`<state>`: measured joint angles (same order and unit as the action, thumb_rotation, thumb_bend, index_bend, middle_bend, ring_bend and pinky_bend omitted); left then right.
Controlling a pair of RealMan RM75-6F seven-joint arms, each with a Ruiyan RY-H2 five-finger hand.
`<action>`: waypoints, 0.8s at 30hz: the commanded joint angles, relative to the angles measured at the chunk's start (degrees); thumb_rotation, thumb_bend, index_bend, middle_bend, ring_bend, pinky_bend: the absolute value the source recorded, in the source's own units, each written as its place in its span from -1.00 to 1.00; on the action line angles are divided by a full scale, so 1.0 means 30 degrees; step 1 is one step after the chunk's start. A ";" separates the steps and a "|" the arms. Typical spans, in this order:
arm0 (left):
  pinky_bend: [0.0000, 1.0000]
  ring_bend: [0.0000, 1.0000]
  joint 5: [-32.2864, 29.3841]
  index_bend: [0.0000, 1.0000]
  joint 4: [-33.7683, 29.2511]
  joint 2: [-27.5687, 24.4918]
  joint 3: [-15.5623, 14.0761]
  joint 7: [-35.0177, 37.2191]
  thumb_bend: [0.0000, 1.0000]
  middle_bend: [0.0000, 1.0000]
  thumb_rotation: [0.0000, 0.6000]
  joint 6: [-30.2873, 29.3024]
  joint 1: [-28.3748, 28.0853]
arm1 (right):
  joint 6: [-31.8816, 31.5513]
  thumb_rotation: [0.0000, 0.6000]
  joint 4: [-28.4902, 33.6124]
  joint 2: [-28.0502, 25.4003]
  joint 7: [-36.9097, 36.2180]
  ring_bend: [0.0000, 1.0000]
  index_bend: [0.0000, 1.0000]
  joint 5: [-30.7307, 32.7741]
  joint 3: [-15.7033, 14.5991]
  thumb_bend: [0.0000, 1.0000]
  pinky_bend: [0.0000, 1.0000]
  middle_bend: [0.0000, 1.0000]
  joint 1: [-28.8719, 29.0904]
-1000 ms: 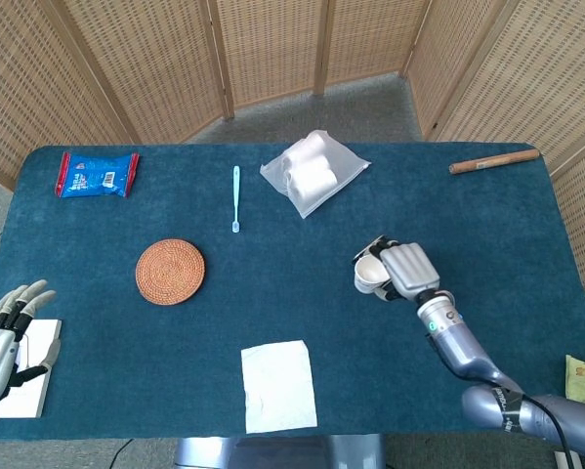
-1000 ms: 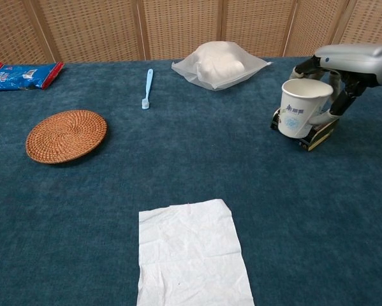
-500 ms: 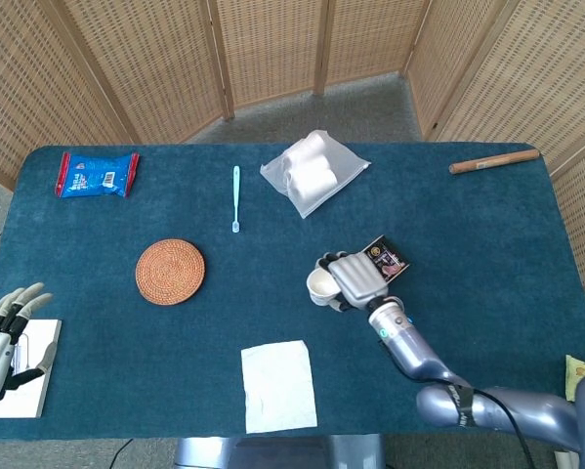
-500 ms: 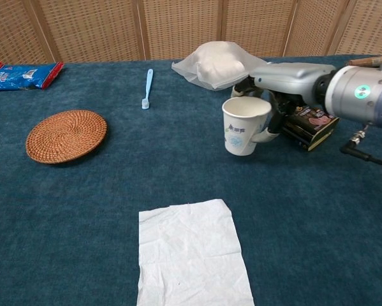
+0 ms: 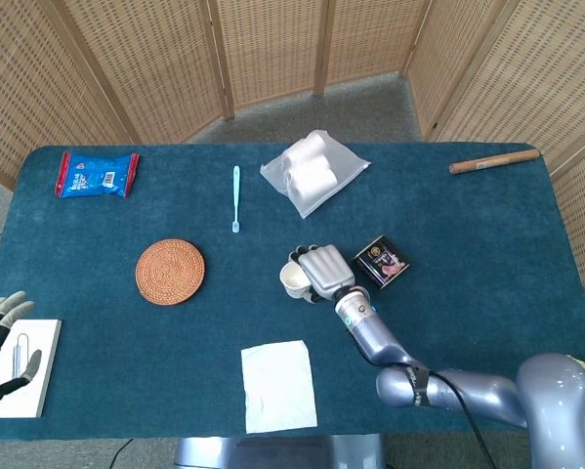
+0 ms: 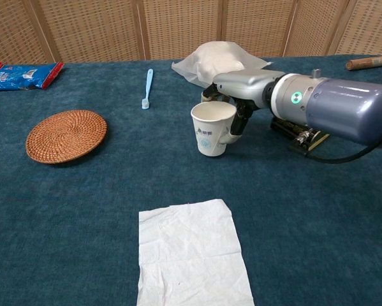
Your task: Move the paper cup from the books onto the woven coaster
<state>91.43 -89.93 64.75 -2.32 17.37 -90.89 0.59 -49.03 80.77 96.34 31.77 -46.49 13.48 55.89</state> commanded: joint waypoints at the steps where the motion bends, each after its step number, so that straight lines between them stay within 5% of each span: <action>1: -1.00 -1.00 -0.0031 -0.72 0.0047 0.0005 -0.0001 0.0063 -0.03 -0.77 1.00 -0.0016 0.0035 | -0.0014 1.00 -0.0458 0.0382 0.0198 -0.35 -0.36 0.0350 -0.0068 -0.47 -0.03 -0.39 0.0236; 24: -1.00 -1.00 0.0028 -0.72 0.0446 0.0045 0.0051 0.0568 -0.03 -0.77 1.00 -0.0353 0.0312 | -0.0433 1.00 -0.1683 0.2028 0.0434 -0.35 -0.36 0.0896 0.0385 -0.51 -0.03 -0.40 0.1233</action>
<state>91.51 -88.59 64.89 -2.17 19.08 -91.96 1.53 -50.37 75.80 102.33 33.06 -43.82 14.60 59.49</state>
